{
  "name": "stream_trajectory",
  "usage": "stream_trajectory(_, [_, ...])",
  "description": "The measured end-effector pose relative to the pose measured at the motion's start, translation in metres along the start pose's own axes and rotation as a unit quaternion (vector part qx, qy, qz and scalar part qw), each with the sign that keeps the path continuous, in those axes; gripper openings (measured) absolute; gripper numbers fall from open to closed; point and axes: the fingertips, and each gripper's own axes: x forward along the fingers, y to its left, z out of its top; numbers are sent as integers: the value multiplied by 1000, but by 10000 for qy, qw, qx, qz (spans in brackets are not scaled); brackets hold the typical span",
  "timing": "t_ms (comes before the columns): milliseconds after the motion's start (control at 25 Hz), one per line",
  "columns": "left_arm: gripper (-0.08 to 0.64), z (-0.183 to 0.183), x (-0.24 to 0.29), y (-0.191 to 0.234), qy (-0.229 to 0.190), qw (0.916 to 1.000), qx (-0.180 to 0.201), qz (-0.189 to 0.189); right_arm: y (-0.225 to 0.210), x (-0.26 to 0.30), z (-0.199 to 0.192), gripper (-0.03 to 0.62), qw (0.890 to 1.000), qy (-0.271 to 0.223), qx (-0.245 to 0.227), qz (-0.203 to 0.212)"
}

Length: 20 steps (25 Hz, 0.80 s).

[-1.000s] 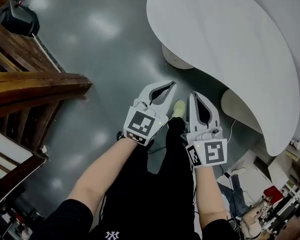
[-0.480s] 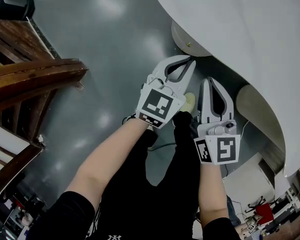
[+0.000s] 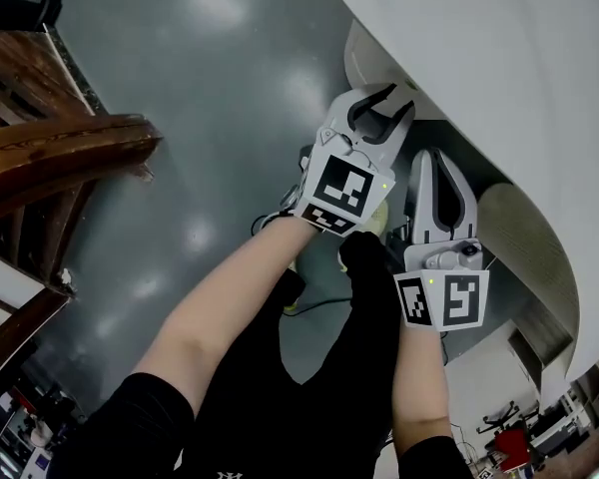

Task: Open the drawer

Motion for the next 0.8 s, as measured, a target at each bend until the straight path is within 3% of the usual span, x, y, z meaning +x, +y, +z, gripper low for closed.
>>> stream_trajectory(560, [114,2,33,3,-90,9992,199,321,-27,-5,-4,14,9998,58,53,-170])
stream_trajectory(800, [109,1,32,2,-21,9995,210,237,-28,-10,-4,14,9996,174,66,-216])
